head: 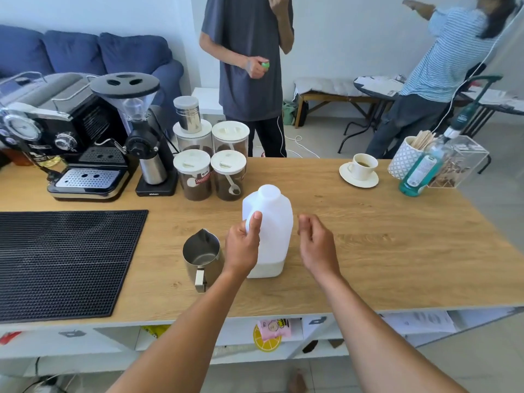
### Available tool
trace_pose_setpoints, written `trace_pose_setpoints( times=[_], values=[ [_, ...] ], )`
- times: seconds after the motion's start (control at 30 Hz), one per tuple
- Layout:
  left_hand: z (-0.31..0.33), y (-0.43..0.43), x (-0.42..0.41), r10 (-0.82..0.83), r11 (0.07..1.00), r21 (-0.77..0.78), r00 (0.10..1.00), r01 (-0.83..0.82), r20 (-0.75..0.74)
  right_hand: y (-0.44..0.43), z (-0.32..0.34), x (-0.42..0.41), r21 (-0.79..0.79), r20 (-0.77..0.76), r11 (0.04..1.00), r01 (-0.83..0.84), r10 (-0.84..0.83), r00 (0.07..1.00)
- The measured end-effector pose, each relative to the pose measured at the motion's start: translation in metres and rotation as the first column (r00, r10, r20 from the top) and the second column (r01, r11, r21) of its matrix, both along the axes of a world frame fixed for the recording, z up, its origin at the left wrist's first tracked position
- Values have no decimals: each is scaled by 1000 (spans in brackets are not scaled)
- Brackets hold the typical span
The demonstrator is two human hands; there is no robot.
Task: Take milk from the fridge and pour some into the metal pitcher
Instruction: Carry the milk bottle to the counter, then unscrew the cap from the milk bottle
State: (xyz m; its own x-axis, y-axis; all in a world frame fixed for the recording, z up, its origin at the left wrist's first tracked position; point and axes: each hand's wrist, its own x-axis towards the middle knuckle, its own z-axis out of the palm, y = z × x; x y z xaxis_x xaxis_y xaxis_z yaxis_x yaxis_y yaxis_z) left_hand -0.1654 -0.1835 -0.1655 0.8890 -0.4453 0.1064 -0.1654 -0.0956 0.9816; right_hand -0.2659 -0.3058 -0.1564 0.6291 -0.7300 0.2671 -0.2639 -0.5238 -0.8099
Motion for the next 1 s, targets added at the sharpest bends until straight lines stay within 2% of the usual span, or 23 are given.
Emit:
trace_pose_setpoints(
  times=[0.1,0.17,0.27,0.37,0.5,0.6,0.67,0.8,0.87,1.0],
  values=[
    [2,-1,-2,18,1000,-1,1000,-18,9,-3,43,22,-51,63,997,-64,67,996],
    [6,-2,-4,20,1000,-9,1000,-20,15,-1,64,32,-125,46,983,-130,137,989],
    [7,-3,-6,51,998,-35,998,-52,-28,4,84,44,-237,-138,940,-247,219,966],
    [5,-5,-5,91,995,-22,995,-92,-45,5,95,49,-336,-297,901,-276,177,938],
    [5,-8,-5,119,993,-21,992,-120,-47,5,104,51,-430,-408,850,-304,117,905],
    [6,-7,-5,110,993,-29,993,-112,-50,8,106,53,-499,-439,787,-364,133,888],
    [8,-7,-5,111,993,-30,992,-113,-54,7,109,50,-491,-454,763,-421,188,871],
    [9,-5,-1,138,989,-45,987,-142,-83,2,117,44,-381,-518,753,-536,306,798],
    [9,-4,-1,130,990,-52,989,-134,-75,1,119,43,-357,-541,765,-536,298,786],
    [8,-4,-1,135,991,-4,990,-135,-45,2,119,44,-361,-509,807,-467,249,824]
  ],
)
